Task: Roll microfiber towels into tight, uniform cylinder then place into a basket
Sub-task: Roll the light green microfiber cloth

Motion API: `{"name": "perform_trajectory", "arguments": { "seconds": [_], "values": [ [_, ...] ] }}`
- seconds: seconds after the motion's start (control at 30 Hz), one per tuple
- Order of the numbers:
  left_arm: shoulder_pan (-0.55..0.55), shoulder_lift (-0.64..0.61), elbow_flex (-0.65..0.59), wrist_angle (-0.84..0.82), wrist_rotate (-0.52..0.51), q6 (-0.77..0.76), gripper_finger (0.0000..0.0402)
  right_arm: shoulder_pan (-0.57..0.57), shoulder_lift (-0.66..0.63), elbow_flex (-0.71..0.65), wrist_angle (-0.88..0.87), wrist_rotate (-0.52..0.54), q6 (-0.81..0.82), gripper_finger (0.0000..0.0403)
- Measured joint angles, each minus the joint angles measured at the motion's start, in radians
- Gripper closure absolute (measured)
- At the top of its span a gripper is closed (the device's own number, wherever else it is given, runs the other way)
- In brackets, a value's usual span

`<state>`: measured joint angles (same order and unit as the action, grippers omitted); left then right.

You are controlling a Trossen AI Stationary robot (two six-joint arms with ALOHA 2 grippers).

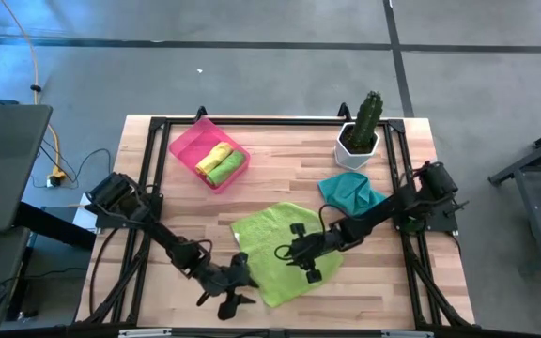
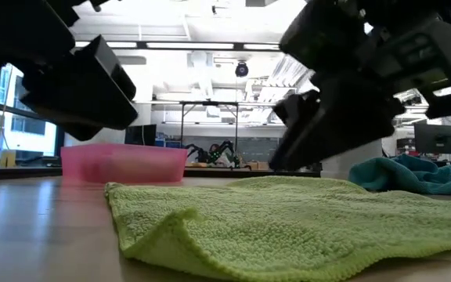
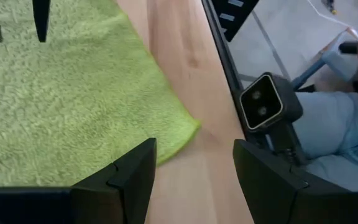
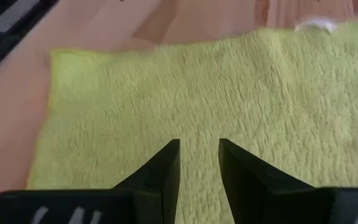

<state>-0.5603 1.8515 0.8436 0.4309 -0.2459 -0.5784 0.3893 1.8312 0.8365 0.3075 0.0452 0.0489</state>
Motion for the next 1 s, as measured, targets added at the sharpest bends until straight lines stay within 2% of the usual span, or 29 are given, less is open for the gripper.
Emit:
{"name": "perform_trajectory", "arguments": {
  "seconds": [0.13,0.37,0.7,0.87,1.0],
  "values": [
    [-0.01,0.0,0.0,0.004,0.0,-0.039,0.02,-0.012,0.043,0.0,0.047,0.007,-0.022,0.03],
    [-0.012,0.0,0.0,0.01,0.0,-0.065,0.02,-0.034,0.118,0.035,0.05,0.02,0.083,0.03],
    [-0.012,0.0,0.0,0.005,0.0,-0.066,0.02,-0.105,0.157,0.117,-0.061,0.182,0.209,0.03],
    [-0.012,0.0,0.0,-0.032,0.0,-0.051,0.02,-0.136,0.14,0.142,-0.118,0.102,0.221,0.03],
    [-0.012,0.0,0.001,-0.105,-0.001,0.019,0.02,-0.127,0.08,0.172,-0.264,0.056,0.192,0.03]
  ]
}}
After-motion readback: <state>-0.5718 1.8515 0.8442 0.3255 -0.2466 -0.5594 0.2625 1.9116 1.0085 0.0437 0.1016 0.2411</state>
